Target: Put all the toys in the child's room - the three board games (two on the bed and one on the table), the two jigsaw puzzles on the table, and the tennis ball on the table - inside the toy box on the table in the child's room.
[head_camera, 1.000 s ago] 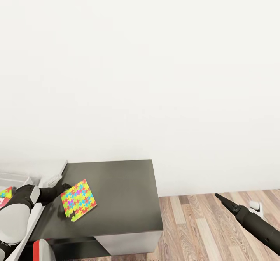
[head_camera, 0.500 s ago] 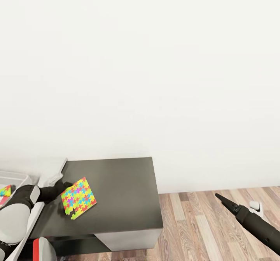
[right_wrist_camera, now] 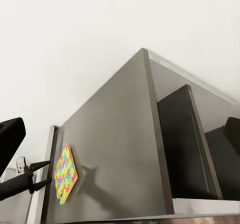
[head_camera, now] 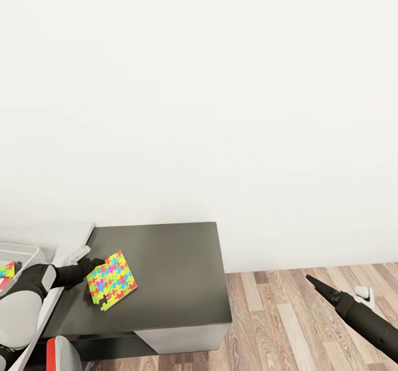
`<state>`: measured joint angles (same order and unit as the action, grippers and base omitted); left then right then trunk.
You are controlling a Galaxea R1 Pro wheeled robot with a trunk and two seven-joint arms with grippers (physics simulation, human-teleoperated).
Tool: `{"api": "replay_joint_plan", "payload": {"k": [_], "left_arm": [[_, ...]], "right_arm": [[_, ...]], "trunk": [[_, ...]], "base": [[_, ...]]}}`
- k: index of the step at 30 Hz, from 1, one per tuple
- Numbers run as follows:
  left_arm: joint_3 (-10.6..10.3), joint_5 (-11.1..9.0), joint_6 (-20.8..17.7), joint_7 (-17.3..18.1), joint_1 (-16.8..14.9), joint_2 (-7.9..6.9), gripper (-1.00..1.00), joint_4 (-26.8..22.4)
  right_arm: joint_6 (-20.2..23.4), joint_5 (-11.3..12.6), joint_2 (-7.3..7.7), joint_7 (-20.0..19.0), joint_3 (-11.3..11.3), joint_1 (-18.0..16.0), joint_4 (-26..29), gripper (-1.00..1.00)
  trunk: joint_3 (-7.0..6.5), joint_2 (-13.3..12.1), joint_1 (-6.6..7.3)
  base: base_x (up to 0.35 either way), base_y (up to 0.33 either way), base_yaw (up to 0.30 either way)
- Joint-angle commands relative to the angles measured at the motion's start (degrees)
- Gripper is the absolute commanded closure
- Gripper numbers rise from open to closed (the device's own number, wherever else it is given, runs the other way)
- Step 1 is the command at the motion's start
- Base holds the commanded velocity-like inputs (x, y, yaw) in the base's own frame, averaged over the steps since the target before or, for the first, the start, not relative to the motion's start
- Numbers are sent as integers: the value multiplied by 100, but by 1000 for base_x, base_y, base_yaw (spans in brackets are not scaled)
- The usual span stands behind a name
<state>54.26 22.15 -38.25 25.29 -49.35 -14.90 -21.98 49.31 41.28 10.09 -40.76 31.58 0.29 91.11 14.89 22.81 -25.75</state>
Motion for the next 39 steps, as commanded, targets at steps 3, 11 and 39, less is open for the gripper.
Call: {"api": "replay_joint_plan", "payload": {"k": [3, 11, 39], "left_arm": [[44, 58, -25, 51, -5, -1, -100, -8], [46, 54, -25, 61, -4, -4, -100, -8], [50, 52, -22, 72, -4, -38, -100, -8]], "right_arm": [[25, 9, 1, -72, 6, 3, 4, -100], [18, 8, 1, -141, 6, 6, 4, -100], [17, 11, 1, -151, 7, 5, 4, -100]], "trunk": [[11, 11, -3], [17, 11, -3], [245, 11, -3]], "base": [[0, 0, 0], [0, 0, 0], [0, 0, 0]]}}
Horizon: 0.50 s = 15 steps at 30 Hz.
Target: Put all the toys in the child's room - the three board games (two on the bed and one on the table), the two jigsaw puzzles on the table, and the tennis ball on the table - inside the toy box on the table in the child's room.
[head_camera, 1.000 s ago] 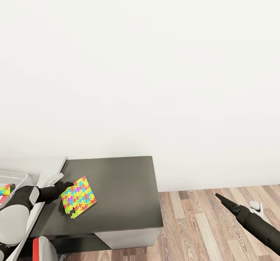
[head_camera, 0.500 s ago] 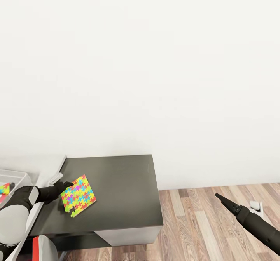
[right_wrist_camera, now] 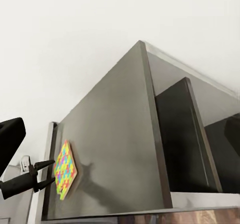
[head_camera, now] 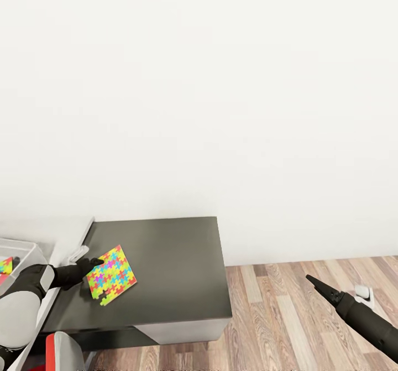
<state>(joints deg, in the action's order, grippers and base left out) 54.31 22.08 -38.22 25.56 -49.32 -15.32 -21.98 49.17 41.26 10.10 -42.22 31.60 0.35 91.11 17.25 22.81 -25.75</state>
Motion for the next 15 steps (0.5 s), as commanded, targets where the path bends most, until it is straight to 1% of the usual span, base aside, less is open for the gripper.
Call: {"api": "replay_joint_plan", "payload": {"k": [1, 12, 15], "left_arm": [[42, 62, -25, 45, -7, 3, -100, -8], [36, 63, -19, 60, -7, 2, -100, -8], [36, 64, -19, 131, -7, 2, -100, -8]], "right_arm": [[31, 11, 1, -5, 4, -1, 4, -100], [28, 10, -9, -8, 4, 0, 4, -100], [25, 11, -18, -17, 4, 0, 4, -100]], "trunk": [[19, 11, -3], [110, 11, -3], [118, 11, -3]], "base": [[0, 0, 0], [0, 0, 0], [0, 0, 0]]}}
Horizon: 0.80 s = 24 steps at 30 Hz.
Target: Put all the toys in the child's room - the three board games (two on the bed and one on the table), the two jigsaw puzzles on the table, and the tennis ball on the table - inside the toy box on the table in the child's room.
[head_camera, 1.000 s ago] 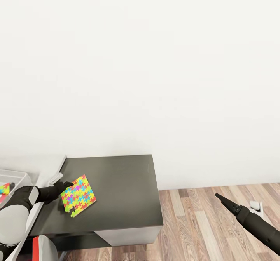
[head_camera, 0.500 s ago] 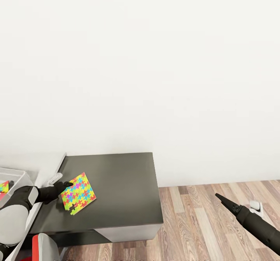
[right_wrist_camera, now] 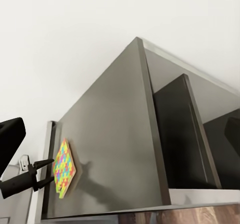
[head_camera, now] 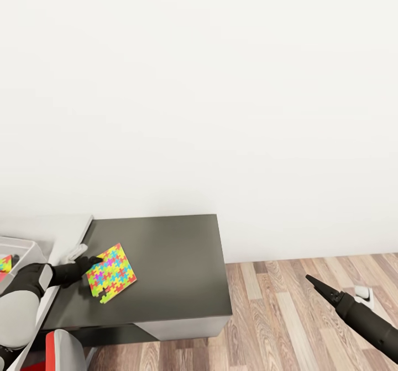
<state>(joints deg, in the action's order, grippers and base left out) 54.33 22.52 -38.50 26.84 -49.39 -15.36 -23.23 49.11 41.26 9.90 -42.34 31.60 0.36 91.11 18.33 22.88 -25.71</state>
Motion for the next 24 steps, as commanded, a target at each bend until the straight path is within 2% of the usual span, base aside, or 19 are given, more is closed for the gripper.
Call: {"api": "replay_joint_plan", "payload": {"k": [1, 8, 16, 24], "left_arm": [[34, 21, 9, 30, -1, 7, -100, 117], [30, 31, 9, 226, 5, 7, -100, 117], [25, 33, 9, 264, 7, 7, -100, 116], [25, 39, 9, 267, 8, 13, -100, 116]], "right_arm": [[30, 10, -2, -6, 4, -1, 4, -100], [28, 12, -2, -11, 4, 8, 4, -100], [28, 14, 1, -11, 3, 8, 4, -100], [28, 14, 3, -11, 3, 8, 4, -100]], "trunk": [[12, 4, -8], [17, 4, -8], [17, 4, -8], [17, 4, -8]], "base": [[0, 0, 0], [0, 0, 0], [0, -4, 0], [0, -110, 0]]}}
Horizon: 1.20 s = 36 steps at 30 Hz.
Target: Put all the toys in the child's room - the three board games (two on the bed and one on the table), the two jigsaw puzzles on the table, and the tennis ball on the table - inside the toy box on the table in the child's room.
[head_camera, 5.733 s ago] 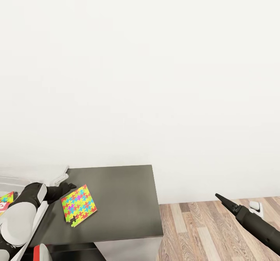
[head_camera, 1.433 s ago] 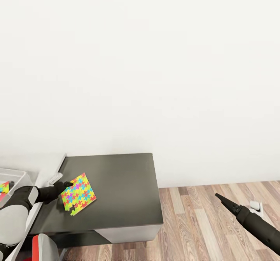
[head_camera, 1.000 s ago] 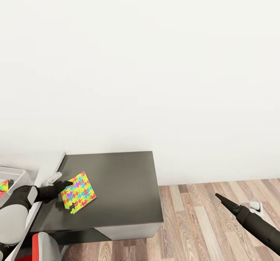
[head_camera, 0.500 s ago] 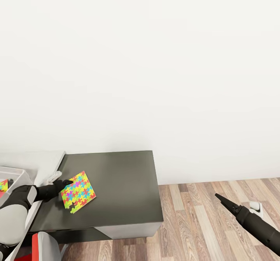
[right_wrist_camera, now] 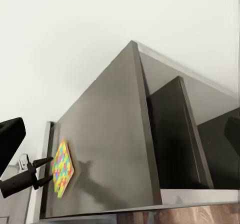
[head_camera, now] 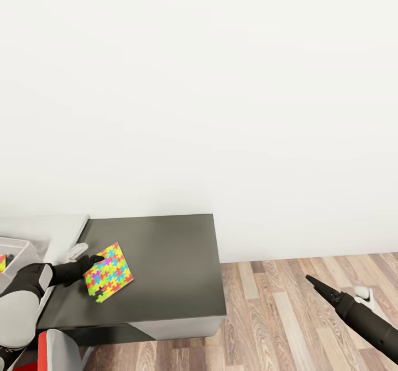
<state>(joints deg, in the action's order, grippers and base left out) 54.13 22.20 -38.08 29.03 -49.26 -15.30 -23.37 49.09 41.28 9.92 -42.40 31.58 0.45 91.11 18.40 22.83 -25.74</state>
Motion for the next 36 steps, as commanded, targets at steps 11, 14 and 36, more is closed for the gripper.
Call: {"api": "replay_joint_plan", "payload": {"k": [11, 14, 36], "left_arm": [[45, 74, -33, 50, -5, 9, -100, 131], [45, 74, -33, 50, -5, 9, -100, 131], [36, 106, -29, 51, -5, 9, -100, 131]], "right_arm": [[30, 12, 10, -6, 5, -1, 3, -100], [30, 10, 10, -6, 6, -1, 3, -100], [30, 12, 1, -5, -2, -19, 3, -100]], "trunk": [[10, 9, -5], [10, 9, -5], [10, 9, -5]], "base": [[0, -97, 0], [0, -121, 0], [0, -153, 0]]}}
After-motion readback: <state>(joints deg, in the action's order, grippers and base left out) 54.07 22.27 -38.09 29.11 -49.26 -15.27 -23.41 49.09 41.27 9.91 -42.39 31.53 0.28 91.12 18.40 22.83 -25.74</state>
